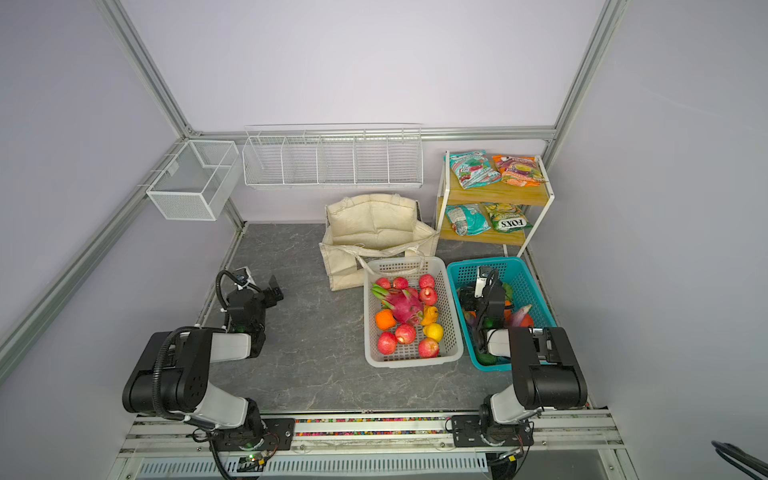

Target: Place the food into the grocery bag and tie it

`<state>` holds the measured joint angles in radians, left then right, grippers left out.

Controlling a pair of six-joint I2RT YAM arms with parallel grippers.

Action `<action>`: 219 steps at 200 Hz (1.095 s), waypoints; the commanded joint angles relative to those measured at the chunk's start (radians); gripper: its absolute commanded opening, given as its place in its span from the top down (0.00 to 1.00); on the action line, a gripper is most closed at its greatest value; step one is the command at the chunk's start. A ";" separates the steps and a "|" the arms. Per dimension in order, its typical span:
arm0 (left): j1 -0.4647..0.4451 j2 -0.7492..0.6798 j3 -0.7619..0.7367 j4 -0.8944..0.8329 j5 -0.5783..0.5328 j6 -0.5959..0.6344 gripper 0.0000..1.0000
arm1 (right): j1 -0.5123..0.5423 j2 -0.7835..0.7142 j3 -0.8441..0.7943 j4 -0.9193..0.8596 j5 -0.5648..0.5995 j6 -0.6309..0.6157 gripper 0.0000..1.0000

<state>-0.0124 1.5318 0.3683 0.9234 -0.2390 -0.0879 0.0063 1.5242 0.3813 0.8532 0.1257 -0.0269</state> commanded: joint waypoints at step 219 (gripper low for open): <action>-0.006 0.007 -0.013 0.037 -0.032 0.008 0.01 | 0.000 0.004 0.009 0.001 -0.026 -0.010 0.11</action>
<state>-0.0135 1.5356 0.3679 0.9348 -0.2398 -0.0879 0.0063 1.5242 0.3813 0.8532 0.1257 -0.0269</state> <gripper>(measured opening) 0.991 0.885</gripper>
